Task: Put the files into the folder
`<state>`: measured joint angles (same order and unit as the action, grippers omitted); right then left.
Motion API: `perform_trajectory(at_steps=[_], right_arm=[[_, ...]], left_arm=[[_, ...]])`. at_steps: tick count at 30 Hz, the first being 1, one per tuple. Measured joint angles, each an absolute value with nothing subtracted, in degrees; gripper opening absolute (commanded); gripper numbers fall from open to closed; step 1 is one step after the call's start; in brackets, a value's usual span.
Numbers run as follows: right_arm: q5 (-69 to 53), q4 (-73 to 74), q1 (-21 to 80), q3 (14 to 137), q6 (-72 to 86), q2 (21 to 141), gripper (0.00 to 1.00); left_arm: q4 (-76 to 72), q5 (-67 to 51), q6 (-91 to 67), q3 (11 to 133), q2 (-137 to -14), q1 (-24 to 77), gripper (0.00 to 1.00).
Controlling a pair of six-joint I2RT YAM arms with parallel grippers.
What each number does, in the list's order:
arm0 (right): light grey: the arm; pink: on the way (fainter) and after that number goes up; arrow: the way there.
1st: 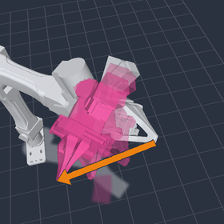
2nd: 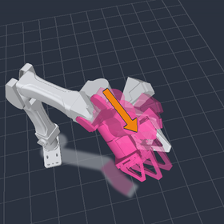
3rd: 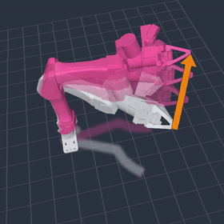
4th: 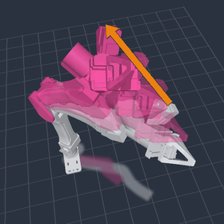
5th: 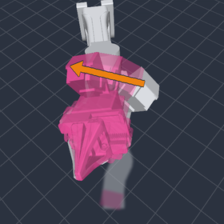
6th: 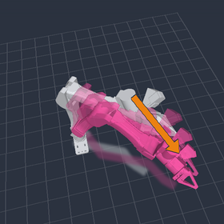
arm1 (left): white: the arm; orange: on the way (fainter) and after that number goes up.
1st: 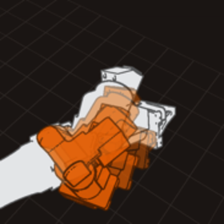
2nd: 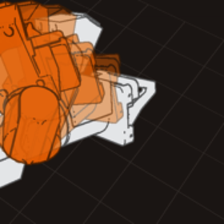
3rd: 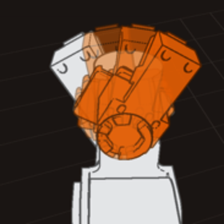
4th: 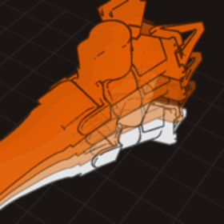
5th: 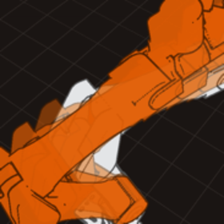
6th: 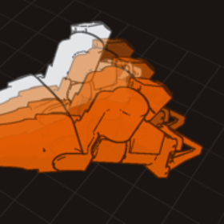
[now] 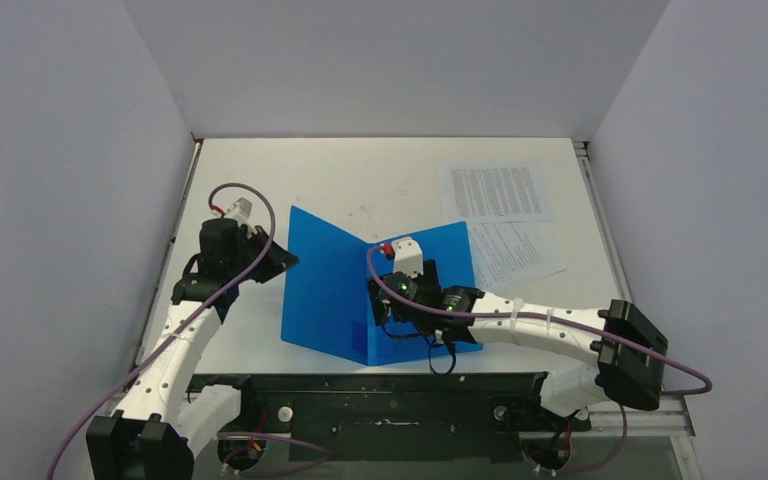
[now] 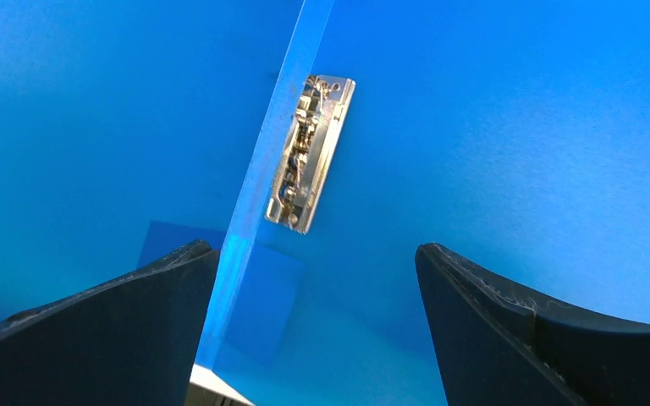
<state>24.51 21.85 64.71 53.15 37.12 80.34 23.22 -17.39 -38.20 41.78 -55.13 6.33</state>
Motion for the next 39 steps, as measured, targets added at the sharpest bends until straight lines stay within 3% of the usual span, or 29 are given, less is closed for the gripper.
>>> perform_trajectory(at_steps=[30,35,39], right_arm=[[21.5,13.3,61.2,56.8,39.7,101.1,0.90],[23.0,12.4,62.0,57.2,39.8,102.3,0.90],[24.9,11.6,63.2,58.1,40.3,104.1,0.90]], left_arm=[[22.9,-13.3,-42.7,31.2,-47.7,5.8,0.02],[24.6,-11.2,-42.4,31.3,-48.4,5.8,0.49],[28.6,-8.7,-41.0,33.7,-50.5,5.8,0.68]])
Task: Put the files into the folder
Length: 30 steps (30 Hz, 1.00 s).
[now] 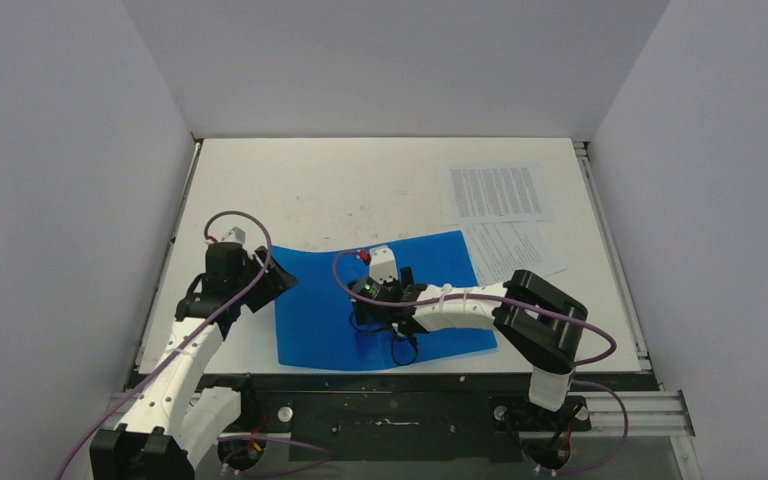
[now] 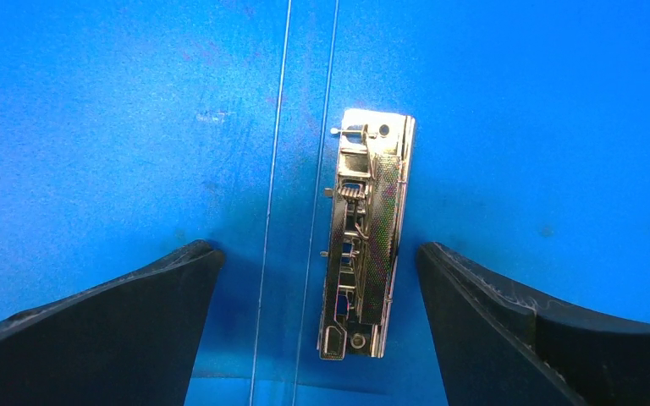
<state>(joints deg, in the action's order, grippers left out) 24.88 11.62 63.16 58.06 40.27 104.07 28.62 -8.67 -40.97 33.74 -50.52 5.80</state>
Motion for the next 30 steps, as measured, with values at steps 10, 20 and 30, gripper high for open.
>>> perform_trajectory(at_steps=[10,20,30], right_arm=[[27.7,8.6,64.1,59.5,41.7,106.8,0.90],[29.2,8.5,64.1,60.7,42.6,108.0,0.91],[27.6,7.8,61.8,63.0,40.7,109.6,0.93]], left_arm=[[37.0,2.1,-33.8,49.2,-53.8,5.6,0.78],[37.6,-4.1,-33.0,44.6,-53.8,7.7,0.79],[35.5,-6.9,-36.9,39.2,-55.3,15.1,0.79]])
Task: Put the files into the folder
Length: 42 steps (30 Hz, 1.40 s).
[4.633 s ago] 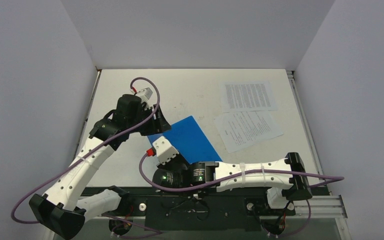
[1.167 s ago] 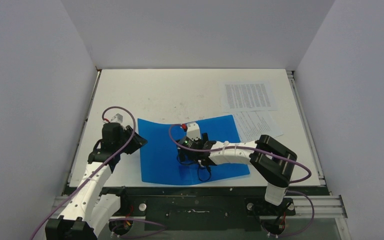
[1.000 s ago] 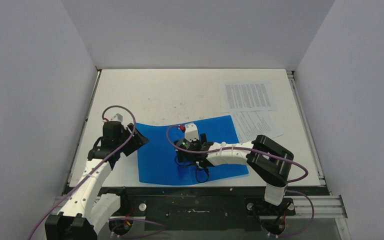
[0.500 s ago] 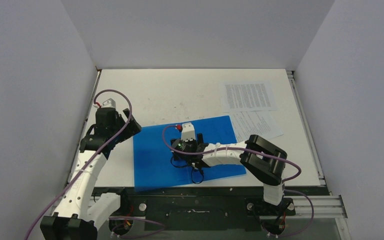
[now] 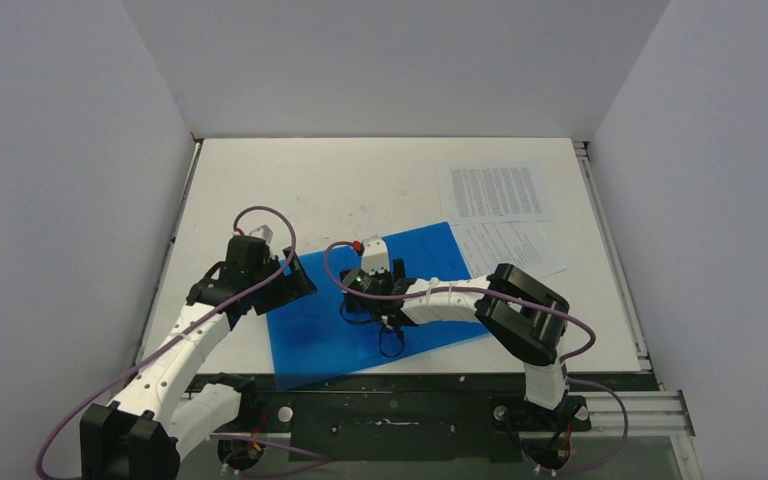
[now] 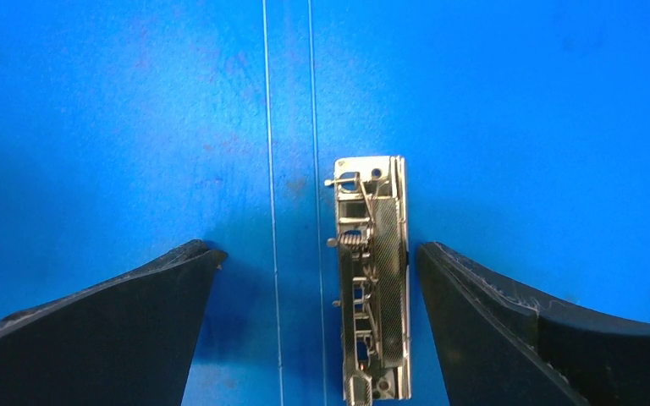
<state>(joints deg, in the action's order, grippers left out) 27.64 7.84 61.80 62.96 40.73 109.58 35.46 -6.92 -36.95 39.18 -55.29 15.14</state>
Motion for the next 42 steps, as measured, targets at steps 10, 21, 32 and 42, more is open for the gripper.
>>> perform_trajectory(at_steps=[10,21,32,42], right_arm=[[26.7,7.7,58.4,66.0,39.2,111.8,0.94],[23.6,10.9,55.9,69.2,38.2,112.5,0.95],[19.7,19.2,55.7,64.2,38.2,101.6,0.96],[16.3,19.9,56.9,58.8,37.3,92.5,0.83]], left_arm=[[32.7,-8.0,-38.9,37.4,-57.3,15.4,0.79],[31.4,-5.9,-40.1,37.3,-60.6,18.4,0.79],[30.6,-3.0,-41.3,37.3,-62.3,23.3,0.79],[29.5,1.8,-42.9,37.3,-67.2,30.4,0.75]])
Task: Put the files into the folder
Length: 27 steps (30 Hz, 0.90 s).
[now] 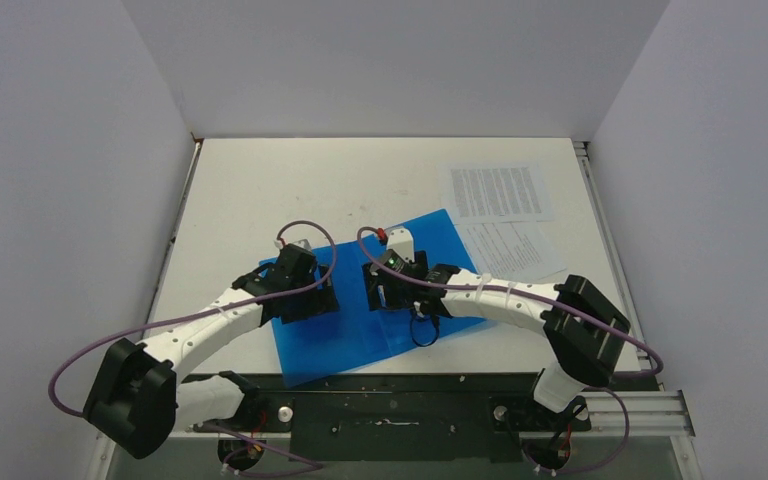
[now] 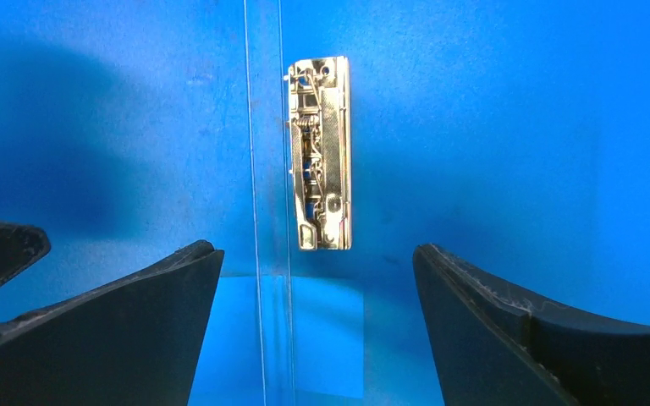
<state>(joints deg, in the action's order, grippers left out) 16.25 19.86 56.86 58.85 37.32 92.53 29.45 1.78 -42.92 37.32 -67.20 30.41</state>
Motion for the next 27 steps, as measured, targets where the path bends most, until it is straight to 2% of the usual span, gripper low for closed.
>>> perform_trajectory(at_steps=[4,11,18,27], right_arm=[[15.4,20.0,57.3,58.7,36.6,92.6,0.73],[14.7,20.0,57.5,58.8,35.7,95.2,0.49],[14.0,20.1,57.5,59.5,35.1,98.2,0.38],[13.9,20.1,57.9,60.3,35.1,98.2,0.31]], left_arm=[[29.2,4.4,-43.3,37.3,-69.2,33.1,0.74],[28.6,7.3,-43.6,37.3,-72.1,35.7,0.74],[28.5,9.5,-44.0,37.2,-72.2,36.8,0.79],[32.6,12.2,-44.4,37.2,-66.8,37.5,0.86]])
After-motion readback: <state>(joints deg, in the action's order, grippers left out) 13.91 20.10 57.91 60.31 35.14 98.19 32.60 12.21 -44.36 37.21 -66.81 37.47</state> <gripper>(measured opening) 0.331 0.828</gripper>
